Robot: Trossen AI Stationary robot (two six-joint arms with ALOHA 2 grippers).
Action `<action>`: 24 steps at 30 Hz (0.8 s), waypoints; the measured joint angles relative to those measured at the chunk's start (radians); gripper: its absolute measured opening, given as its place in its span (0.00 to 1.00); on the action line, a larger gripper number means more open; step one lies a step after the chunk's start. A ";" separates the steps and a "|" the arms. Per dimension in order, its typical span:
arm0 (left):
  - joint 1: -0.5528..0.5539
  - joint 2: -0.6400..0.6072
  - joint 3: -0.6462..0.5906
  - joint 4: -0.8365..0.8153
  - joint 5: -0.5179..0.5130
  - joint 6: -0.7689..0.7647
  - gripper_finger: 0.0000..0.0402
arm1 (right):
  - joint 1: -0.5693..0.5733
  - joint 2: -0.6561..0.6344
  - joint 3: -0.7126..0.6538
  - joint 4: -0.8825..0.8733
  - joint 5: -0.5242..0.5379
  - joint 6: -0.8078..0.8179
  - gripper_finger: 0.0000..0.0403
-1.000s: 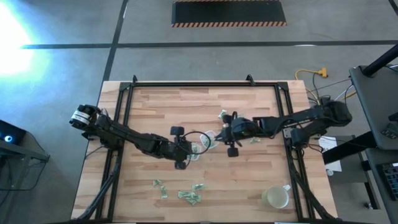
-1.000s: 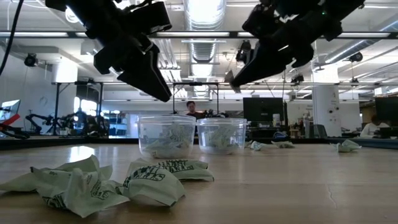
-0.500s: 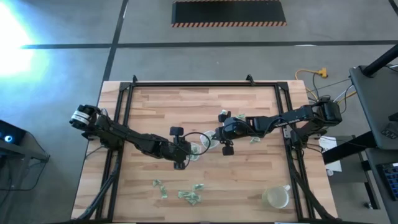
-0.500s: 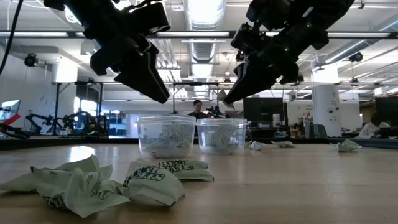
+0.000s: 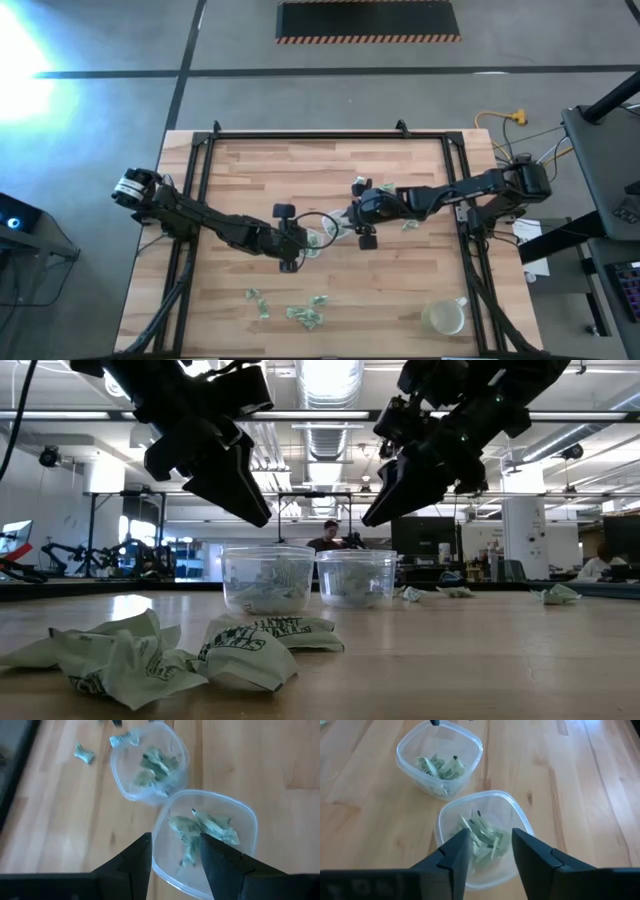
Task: Pick and place items into bin
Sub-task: Put the stevia packet into the left bin
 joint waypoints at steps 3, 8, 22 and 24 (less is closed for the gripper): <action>-0.005 -0.014 0.000 -0.057 0.051 -0.041 0.37 | 0.000 -0.030 0.006 -0.071 0.000 -0.001 0.38; -0.036 -0.058 0.000 -0.141 0.119 -0.166 0.37 | 0.001 -0.110 0.006 -0.171 -0.002 0.031 0.40; -0.285 -0.092 0.000 -0.213 0.193 -0.473 0.37 | 0.102 -0.333 -0.065 -0.372 -0.002 0.198 0.35; -0.332 -0.092 0.002 -0.237 0.196 -0.551 0.37 | 0.118 -0.351 -0.081 -0.372 -0.002 0.210 0.34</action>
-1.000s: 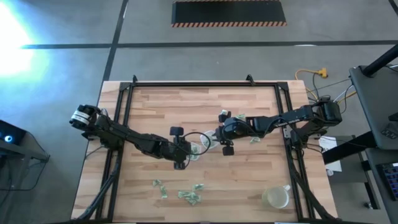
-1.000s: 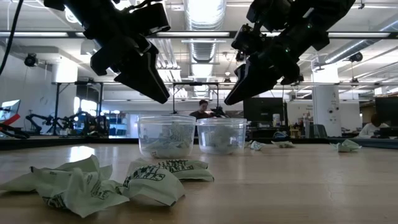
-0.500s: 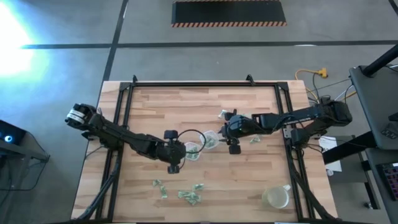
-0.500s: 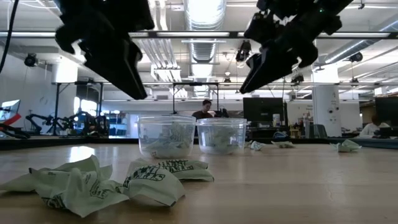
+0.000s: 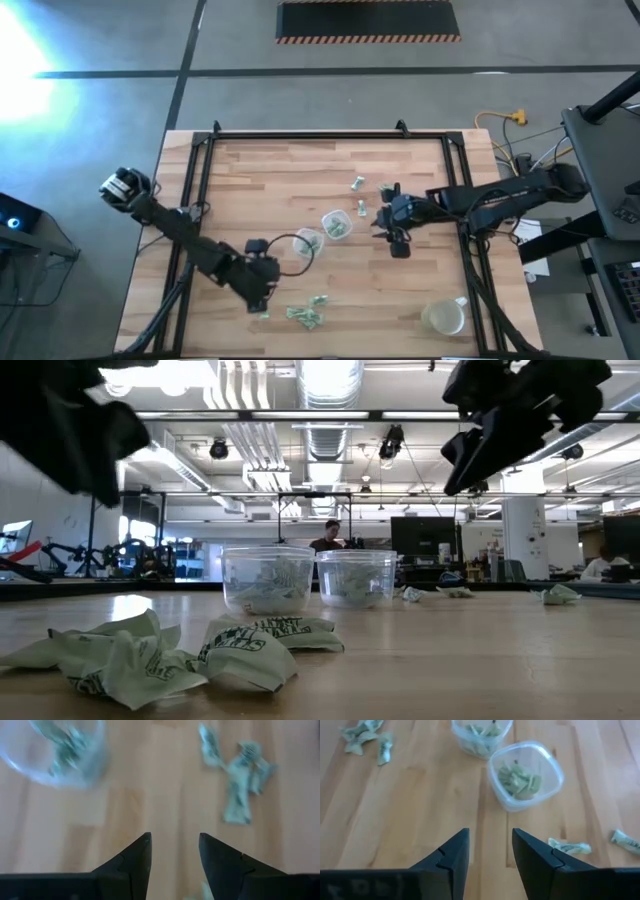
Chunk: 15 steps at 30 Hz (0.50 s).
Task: Pick and place items into bin
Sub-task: Put the stevia packet into the left bin
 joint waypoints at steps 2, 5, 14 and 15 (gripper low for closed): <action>-0.051 0.000 0.000 -0.020 0.000 -0.073 0.37 | 0.012 -0.013 -0.013 -0.002 0.000 0.009 0.33; -0.124 0.005 -0.002 -0.026 -0.005 -0.171 0.37 | 0.019 -0.033 -0.026 -0.004 0.001 0.025 0.32; -0.223 0.093 -0.013 -0.054 -0.048 -0.320 0.37 | 0.019 -0.042 -0.029 -0.008 0.002 0.049 0.31; -0.222 0.107 -0.014 -0.068 -0.044 -0.323 0.37 | 0.019 -0.042 -0.029 -0.008 0.002 0.049 0.31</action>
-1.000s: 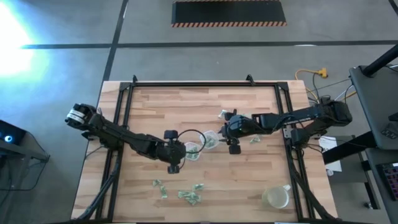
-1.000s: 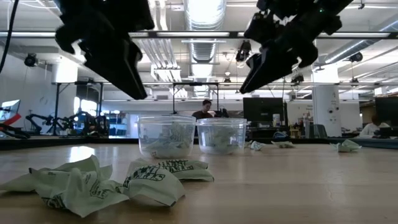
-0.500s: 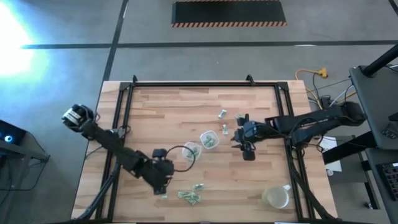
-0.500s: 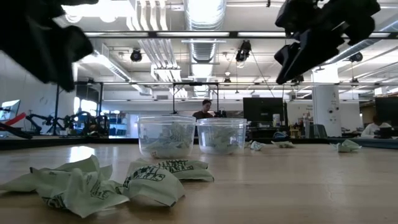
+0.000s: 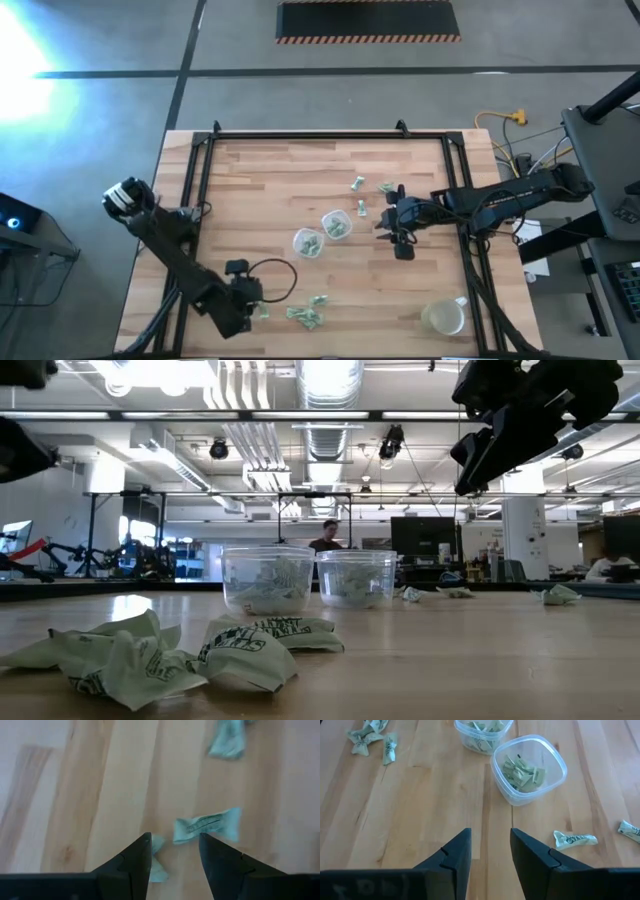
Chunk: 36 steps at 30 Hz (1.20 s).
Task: Pick and place items into bin
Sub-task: Put the stevia packet into the left bin
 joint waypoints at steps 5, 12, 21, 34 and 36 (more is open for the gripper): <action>0.000 0.041 -0.001 -0.020 0.014 0.000 0.37 | 0.000 0.000 0.000 0.000 0.000 0.006 0.32; 0.000 0.045 -0.009 -0.040 0.004 -0.001 0.37 | 0.000 0.000 0.000 -0.001 0.000 0.007 0.29; 0.002 0.045 -0.034 -0.044 -0.014 -0.002 0.37 | 0.000 0.000 0.000 -0.002 0.000 0.012 0.29; 0.002 0.045 -0.086 0.047 -0.015 0.001 0.37 | 0.000 0.001 -0.020 0.019 0.000 0.014 0.26; 0.002 0.045 -0.087 0.048 -0.015 0.002 0.36 | 0.000 0.001 -0.025 0.019 0.000 0.014 0.26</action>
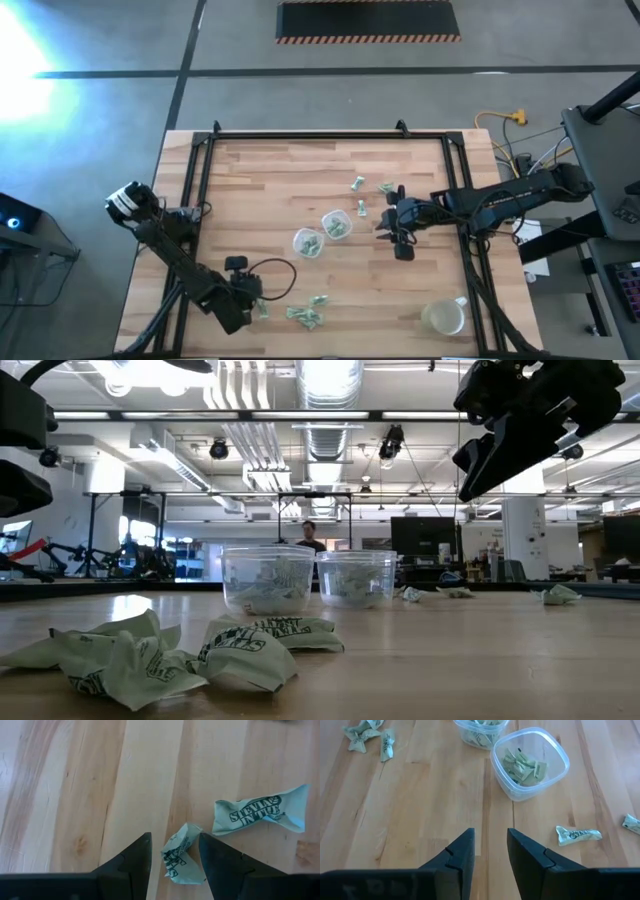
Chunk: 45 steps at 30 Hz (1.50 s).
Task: Pick and place items into bin
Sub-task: Put the stevia packet into the left bin
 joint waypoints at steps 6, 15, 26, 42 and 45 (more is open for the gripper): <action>0.000 0.000 0.000 0.000 0.000 0.000 0.27 | 0.000 0.000 -0.001 0.000 0.000 0.000 0.25; 0.000 0.000 0.000 -0.003 0.000 0.029 0.03 | 0.000 0.000 -0.001 0.001 0.001 0.000 0.23; 0.023 -0.007 0.035 -0.012 -0.219 0.229 0.01 | 0.000 0.000 -0.001 0.002 0.005 0.000 0.19; 0.257 -0.049 0.038 0.102 -0.568 0.589 0.01 | 0.000 0.000 -0.001 0.002 0.006 -0.008 0.19; 0.319 -0.049 0.038 0.198 -0.540 0.706 0.01 | 0.000 0.000 -0.001 0.002 0.006 -0.008 0.18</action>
